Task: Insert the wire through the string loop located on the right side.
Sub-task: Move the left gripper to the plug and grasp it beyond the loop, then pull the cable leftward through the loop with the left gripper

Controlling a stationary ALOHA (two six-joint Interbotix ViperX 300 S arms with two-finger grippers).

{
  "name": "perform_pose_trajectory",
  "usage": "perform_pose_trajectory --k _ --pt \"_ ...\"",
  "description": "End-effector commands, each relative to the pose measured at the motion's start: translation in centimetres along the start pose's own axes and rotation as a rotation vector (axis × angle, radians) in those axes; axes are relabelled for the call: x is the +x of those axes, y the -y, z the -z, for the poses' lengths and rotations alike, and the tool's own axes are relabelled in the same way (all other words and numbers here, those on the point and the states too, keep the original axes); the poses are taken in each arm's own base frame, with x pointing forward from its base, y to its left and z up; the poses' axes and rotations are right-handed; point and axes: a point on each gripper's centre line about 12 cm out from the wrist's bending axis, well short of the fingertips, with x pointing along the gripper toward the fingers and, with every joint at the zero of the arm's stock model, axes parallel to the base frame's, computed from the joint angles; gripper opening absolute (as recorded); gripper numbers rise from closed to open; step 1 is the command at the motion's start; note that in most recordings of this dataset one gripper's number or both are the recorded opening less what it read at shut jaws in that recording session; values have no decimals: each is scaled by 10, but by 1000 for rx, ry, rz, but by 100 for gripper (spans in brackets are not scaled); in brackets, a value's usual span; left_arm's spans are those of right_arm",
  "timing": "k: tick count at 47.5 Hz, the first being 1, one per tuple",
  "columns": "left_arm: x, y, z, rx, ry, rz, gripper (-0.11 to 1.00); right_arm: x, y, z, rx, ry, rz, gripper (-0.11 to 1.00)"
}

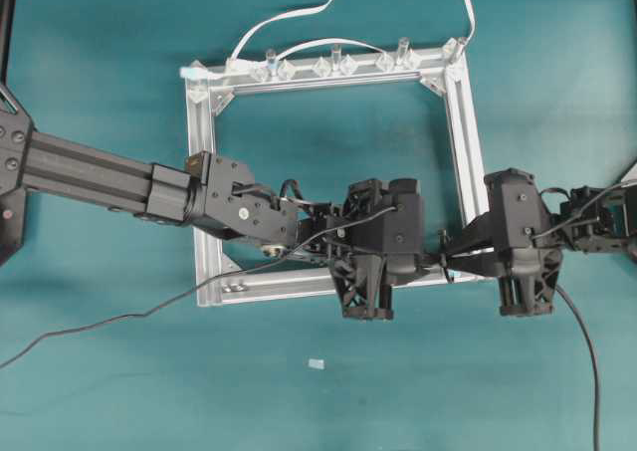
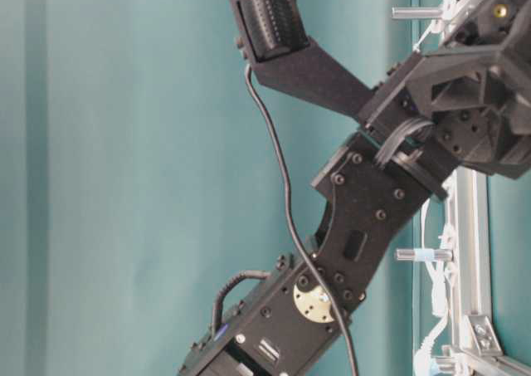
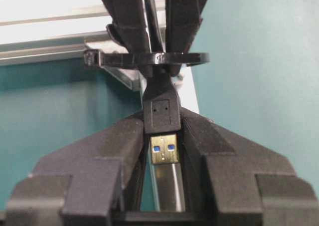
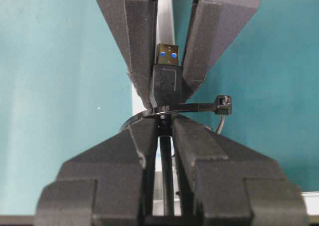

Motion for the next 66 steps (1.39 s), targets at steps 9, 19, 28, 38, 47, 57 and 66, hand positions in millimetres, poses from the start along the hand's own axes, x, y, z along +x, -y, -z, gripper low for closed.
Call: perform_pose_trajectory --k 9,19,28,38,47,57,66 --pt "-8 5 -28 5 76 9 22 -1 -1 -4 -3 18 -4 14" --pt "-7 5 -28 6 75 9 22 -1 -1 -2 -4 6 -3 14" --pt "-7 7 -28 5 73 12 22 -2 1 3 -5 -4 1 19" --pt "-8 9 -28 9 74 16 22 -2 3 5 -6 7 8 77" --pt "-8 11 -28 11 74 20 22 -2 4 5 -6 11 10 95" --pt "-10 11 -27 10 66 20 22 -2 4 5 -6 11 10 95" --pt "-27 12 -18 14 10 21 22 -2 3 6 -7 7 9 95"
